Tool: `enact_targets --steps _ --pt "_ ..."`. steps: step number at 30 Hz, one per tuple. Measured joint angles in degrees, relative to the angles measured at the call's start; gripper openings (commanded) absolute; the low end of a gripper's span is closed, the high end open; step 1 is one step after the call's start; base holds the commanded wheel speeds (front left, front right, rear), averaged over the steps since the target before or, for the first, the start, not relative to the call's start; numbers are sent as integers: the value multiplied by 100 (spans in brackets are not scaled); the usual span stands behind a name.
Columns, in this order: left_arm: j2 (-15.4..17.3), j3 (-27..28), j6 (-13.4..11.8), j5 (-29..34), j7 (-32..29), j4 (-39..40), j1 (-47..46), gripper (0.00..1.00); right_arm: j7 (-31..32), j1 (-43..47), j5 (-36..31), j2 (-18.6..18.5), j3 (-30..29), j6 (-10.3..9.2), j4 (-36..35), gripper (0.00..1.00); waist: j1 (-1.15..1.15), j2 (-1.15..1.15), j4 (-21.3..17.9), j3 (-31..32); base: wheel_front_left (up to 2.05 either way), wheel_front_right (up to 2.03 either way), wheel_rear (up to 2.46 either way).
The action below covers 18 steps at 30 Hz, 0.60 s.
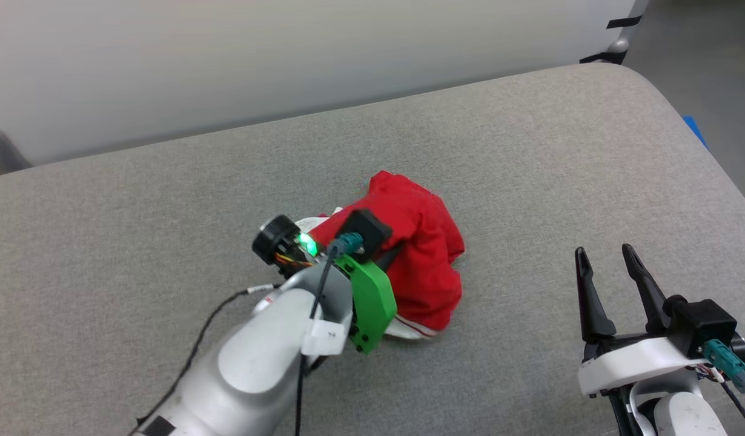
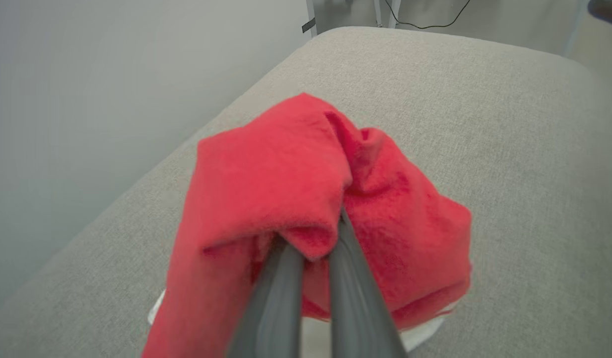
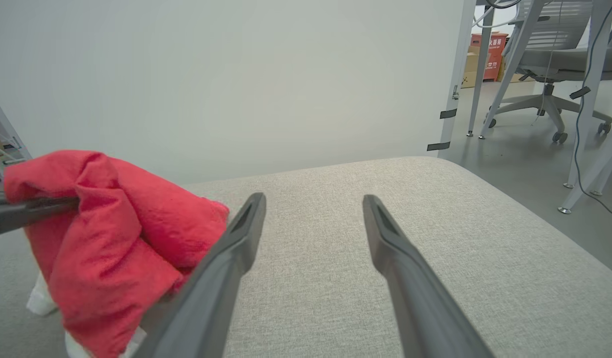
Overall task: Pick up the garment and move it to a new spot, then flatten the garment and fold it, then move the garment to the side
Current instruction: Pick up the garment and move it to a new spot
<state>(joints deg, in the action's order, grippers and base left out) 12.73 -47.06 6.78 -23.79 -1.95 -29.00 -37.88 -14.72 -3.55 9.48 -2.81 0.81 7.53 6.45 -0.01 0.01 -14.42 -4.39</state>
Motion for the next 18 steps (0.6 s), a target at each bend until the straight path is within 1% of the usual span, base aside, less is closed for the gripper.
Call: enact_targets --steps 3,4,5,7,11,18 --pt "-382 -121 -23 -51 121 -439 136 0 0 0 -1 1 2 0 -1 100 0 0 -23 -74 0 0 0" --pt "-454 -155 -23 -51 148 -549 156 29 0 0 -2 0 2 0 -1 100 0 0 -14 -83 0 0 0" --pt "-532 -203 -23 -51 187 -679 174 100 0 0 -2 0 4 0 -1 100 0 0 4 -89 0 0 0" --pt "-653 -304 -23 -51 248 -903 213 100 0 0 -2 1 16 0 7 100 0 0 60 -87 0 0 0" --pt "-765 -450 -21 -75 398 -1149 268 100 0 1 -2 1 16 0 24 100 0 0 196 -61 0 0 0" --pt "-740 -327 -21 -268 811 -1173 264 100 0 29 -29 2 -60 0 31 100 0 0 539 72 0 0 0"
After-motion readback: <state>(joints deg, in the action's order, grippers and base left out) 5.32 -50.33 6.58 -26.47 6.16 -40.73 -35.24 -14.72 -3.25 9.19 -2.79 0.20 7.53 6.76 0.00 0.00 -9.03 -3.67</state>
